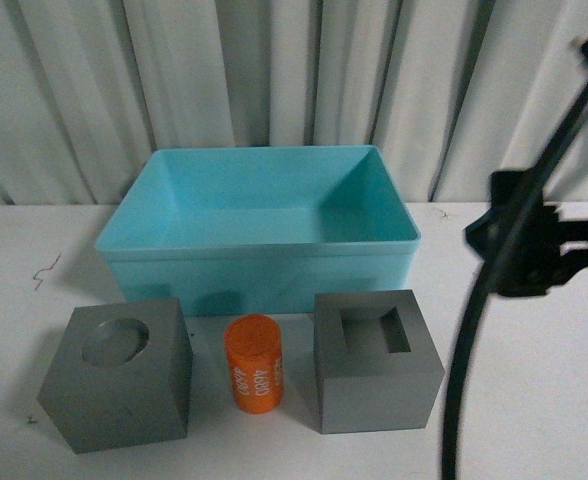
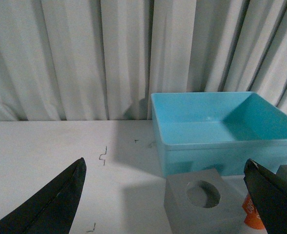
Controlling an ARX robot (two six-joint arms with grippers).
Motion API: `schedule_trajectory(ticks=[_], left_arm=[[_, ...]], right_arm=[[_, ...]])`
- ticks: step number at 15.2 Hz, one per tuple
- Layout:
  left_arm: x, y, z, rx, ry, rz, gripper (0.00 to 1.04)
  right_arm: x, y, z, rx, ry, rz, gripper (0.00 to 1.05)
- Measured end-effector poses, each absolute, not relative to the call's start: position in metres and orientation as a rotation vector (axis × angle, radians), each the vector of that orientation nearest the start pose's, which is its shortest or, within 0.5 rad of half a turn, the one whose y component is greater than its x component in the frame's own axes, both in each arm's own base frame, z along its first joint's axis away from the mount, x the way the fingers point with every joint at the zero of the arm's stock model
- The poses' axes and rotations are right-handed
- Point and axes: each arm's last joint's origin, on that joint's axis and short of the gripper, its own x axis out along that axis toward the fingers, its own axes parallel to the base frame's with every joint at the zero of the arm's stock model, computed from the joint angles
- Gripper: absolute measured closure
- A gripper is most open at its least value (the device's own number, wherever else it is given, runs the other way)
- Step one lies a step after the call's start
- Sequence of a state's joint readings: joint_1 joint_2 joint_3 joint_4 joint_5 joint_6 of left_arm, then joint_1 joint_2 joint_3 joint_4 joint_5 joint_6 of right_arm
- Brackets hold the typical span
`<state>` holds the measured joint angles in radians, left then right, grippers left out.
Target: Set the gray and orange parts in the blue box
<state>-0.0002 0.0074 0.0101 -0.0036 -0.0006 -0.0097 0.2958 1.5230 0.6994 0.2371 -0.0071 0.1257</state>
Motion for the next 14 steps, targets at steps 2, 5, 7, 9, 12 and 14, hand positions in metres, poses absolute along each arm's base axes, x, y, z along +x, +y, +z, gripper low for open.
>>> schedule_trajectory(ticks=[2,5,7,9,12,14], left_arm=[[0.098,0.000,0.166,-0.010,0.001,0.000,0.07],[0.098,0.000,0.166,-0.010,0.001,0.000,0.07],[0.098,0.000,0.166,-0.010,0.001,0.000,0.07],[0.098,0.000,0.166,-0.010,0.001,0.000,0.07],[0.098,0.000,0.166,-0.010,0.001,0.000,0.07],[0.098,0.000,0.166,-0.010,0.001,0.000,0.07]], right_arm=[[0.284,0.113,0.148,0.022,0.712,0.278,0.06],[0.295,0.120,0.136,0.015,0.758,0.243,0.06],[0.305,0.124,0.127,0.007,0.793,0.238,0.06],[0.315,0.130,0.121,0.002,0.819,0.244,0.06],[0.326,0.139,0.110,-0.002,0.855,0.243,0.06],[0.327,0.145,0.101,0.006,0.888,0.252,0.06]])
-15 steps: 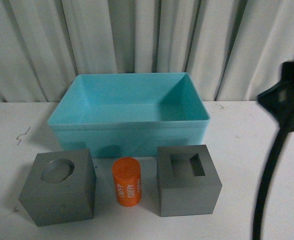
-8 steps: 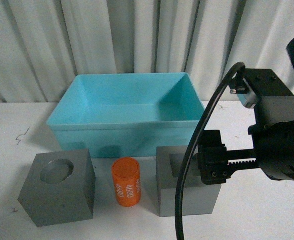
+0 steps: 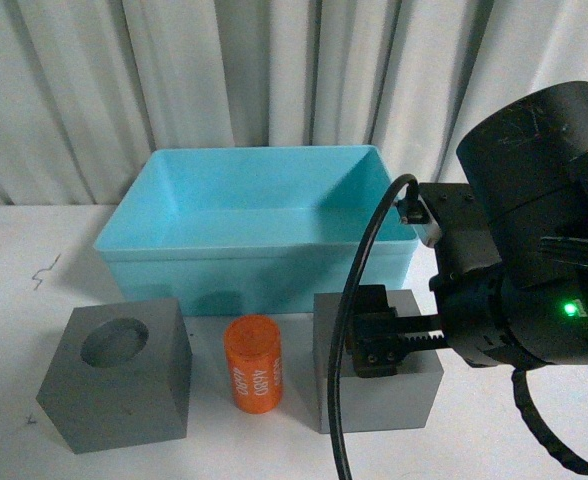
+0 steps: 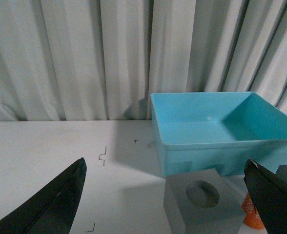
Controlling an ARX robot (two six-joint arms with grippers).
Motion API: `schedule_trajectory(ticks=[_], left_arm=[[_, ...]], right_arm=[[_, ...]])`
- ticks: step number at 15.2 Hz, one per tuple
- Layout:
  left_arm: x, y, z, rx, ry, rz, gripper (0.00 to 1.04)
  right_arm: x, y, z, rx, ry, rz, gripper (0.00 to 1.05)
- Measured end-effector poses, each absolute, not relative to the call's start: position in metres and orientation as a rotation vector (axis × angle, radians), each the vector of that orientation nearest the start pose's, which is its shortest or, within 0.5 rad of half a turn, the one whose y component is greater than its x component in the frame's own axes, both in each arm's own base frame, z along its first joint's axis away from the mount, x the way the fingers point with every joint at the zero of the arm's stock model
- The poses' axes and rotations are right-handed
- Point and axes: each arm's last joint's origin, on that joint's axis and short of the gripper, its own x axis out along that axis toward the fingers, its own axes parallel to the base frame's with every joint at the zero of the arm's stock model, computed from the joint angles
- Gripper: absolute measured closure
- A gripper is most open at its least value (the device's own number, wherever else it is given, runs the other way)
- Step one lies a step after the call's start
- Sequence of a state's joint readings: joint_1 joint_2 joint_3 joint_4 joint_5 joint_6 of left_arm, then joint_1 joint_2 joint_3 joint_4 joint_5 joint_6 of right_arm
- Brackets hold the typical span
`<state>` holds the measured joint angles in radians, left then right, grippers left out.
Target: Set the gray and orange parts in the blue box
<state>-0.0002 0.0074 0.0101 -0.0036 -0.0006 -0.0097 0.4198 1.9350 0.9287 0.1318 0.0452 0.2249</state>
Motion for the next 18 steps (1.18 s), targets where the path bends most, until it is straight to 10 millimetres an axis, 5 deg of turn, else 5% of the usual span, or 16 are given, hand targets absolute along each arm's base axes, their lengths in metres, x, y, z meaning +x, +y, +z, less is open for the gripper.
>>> schedule_trajectory(ticks=[2,8,9,12,13,15,16,18], left_arm=[[0.098,0.000,0.166,-0.010,0.001,0.000,0.07],[0.098,0.000,0.166,-0.010,0.001,0.000,0.07],[0.098,0.000,0.166,-0.010,0.001,0.001,0.07],[0.098,0.000,0.166,-0.010,0.001,0.000,0.07],[0.098,0.000,0.166,-0.010,0.001,0.000,0.07],[0.098,0.000,0.166,-0.010,0.001,0.000,0.07],[0.098,0.000,0.166,-0.010,0.001,0.001,0.07],[0.098,0.000,0.166,-0.010,0.001,0.000,0.07]], right_arm=[[0.330,0.146,0.101,0.016,0.889,0.248,0.14],[0.312,0.137,0.106,0.026,0.878,0.229,0.81],[0.304,0.130,0.112,0.027,0.885,0.226,0.85],[0.297,0.109,0.176,0.048,0.720,0.250,0.86],[0.304,0.102,0.214,0.061,0.593,0.258,0.86],[0.348,0.083,0.318,0.104,0.228,0.240,0.86],[0.375,0.084,0.331,0.091,0.196,0.225,0.86],[0.438,0.105,0.309,0.083,0.305,0.260,0.86]])
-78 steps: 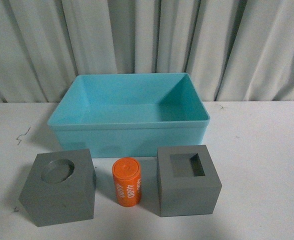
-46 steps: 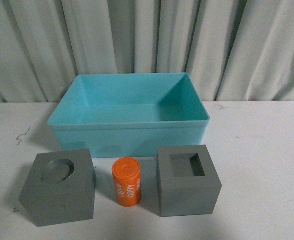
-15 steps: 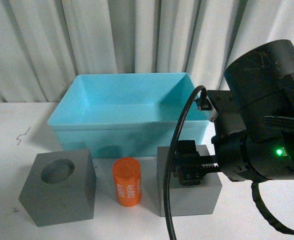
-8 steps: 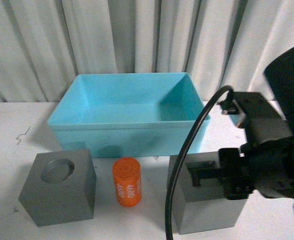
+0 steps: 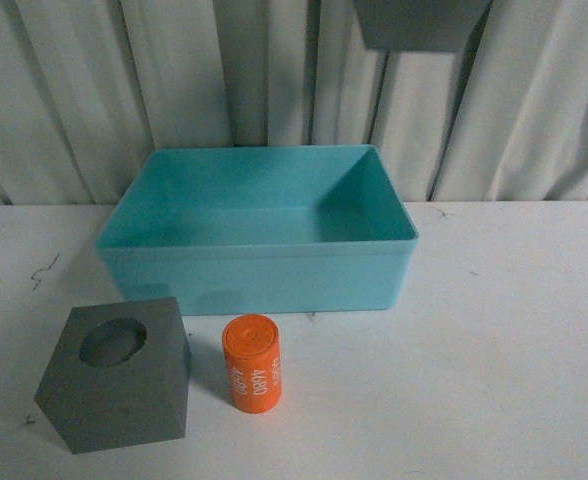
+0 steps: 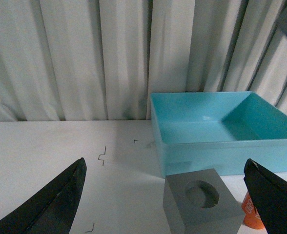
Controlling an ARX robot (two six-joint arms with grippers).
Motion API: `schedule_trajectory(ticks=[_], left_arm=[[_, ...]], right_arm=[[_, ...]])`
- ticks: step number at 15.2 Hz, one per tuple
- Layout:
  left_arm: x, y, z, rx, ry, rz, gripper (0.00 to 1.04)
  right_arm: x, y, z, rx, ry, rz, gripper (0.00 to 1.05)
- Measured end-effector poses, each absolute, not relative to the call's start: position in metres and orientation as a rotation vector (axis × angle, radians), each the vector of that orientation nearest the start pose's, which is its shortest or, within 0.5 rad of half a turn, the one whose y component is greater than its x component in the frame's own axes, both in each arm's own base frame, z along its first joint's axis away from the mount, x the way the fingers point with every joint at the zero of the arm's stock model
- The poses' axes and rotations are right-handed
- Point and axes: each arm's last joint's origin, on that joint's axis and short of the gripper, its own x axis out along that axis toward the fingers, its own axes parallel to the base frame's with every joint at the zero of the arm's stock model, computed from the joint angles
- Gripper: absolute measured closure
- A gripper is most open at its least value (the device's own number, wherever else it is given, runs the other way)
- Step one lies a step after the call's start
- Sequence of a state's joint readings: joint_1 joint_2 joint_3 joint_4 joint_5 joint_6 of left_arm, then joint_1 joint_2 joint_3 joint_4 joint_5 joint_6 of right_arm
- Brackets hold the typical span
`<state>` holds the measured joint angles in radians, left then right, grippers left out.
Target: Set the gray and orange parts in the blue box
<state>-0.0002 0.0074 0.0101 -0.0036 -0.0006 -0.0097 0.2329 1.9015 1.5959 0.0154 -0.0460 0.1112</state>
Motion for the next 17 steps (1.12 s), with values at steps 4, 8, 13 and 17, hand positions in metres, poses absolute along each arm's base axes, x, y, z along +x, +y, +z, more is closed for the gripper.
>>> schedule_trajectory(ticks=[4,8,13,17], left_arm=[[0.098,0.000,0.166,-0.010,0.001,0.000,0.07],[0.098,0.000,0.166,-0.010,0.001,0.000,0.07],[0.098,0.000,0.166,-0.010,0.001,0.001,0.07],[0.098,0.000,0.166,-0.010,0.001,0.000,0.07]], right_arm=[[0.496,0.156,0.257,0.066,0.473,0.292,0.86],[0.519,0.194,0.167,0.084,0.707,0.191,0.86],[0.523,0.198,0.141,0.072,0.794,0.096,0.86],[0.527,0.199,0.153,0.123,0.725,0.046,0.49]])
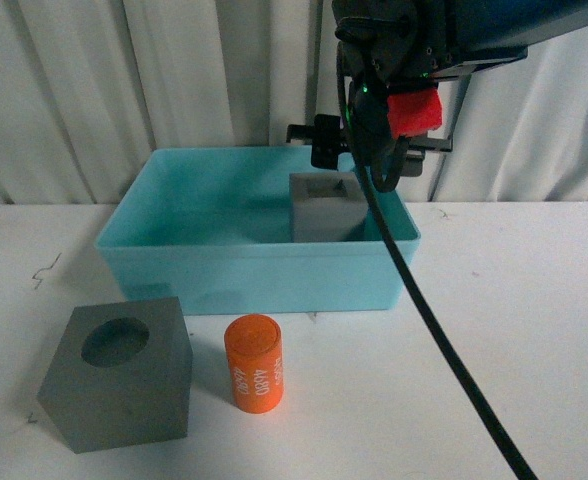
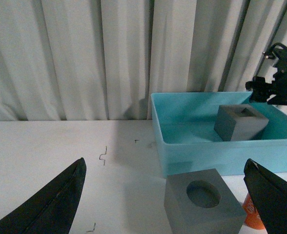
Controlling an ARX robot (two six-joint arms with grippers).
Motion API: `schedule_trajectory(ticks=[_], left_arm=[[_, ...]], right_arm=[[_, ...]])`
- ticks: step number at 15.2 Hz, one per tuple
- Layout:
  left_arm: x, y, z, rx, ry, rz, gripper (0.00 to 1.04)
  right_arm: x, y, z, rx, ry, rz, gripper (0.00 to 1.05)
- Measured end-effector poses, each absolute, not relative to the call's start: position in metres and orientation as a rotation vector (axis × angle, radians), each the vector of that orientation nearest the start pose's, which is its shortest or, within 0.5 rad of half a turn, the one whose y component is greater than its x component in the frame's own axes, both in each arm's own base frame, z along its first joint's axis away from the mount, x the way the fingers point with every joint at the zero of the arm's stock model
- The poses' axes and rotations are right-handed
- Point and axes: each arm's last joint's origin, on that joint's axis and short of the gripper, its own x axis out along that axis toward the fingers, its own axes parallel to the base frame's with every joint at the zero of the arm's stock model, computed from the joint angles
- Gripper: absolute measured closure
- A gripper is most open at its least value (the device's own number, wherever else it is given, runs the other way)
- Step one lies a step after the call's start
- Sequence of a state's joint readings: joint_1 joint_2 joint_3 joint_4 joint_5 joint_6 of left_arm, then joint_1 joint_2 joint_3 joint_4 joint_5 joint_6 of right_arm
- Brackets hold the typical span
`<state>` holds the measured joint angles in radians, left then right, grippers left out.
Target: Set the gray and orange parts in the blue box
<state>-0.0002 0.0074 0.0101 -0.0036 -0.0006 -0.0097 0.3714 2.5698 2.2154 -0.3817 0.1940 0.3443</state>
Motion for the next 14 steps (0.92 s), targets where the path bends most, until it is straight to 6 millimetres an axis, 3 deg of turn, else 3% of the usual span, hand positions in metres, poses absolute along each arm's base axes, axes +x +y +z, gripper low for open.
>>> schedule_trajectory(ticks=[2,4,5,6,7,8,10,11,12,14], left_arm=[[0.098,0.000,0.166,-0.010,0.001,0.000,0.07],[0.098,0.000,0.166,-0.010,0.001,0.000,0.07],[0.098,0.000,0.166,-0.010,0.001,0.000,0.07],[0.098,0.000,0.166,-0.010,0.001,0.001,0.07],[0.098,0.000,0.166,-0.010,0.001,0.000,0.07],[0.098,0.000,0.166,-0.010,0.001,0.000,0.07],[0.098,0.000,0.166,-0.010,0.001,0.000,0.07],[0.098,0.000,0.166,-0.010,0.001,0.000,0.07],[0.098,0.000,0.166,-0.010,0.000,0.001,0.07],[0.098,0.000,0.166,-0.010,0.001,0.001,0.07]], right_arm=[[0.522,0.188,0.174,0.175,0.639,0.030,0.29],[0.492,0.156,0.236,0.244,0.436,0.023,0.05],[0.464,0.136,0.274,0.283,0.317,0.024,0.06],[0.421,0.110,0.311,0.323,0.194,0.016,0.07],[0.377,0.088,0.326,0.343,0.138,-0.012,0.06],[0.331,0.067,0.319,0.373,0.183,-0.045,0.07],[0.239,0.049,0.239,0.409,0.466,-0.168,0.07],[0.212,0.045,0.201,0.401,0.405,-0.097,0.14],[0.192,0.035,0.188,0.304,0.211,-0.030,0.28],[0.173,0.024,0.194,0.129,-0.018,-0.008,0.50]])
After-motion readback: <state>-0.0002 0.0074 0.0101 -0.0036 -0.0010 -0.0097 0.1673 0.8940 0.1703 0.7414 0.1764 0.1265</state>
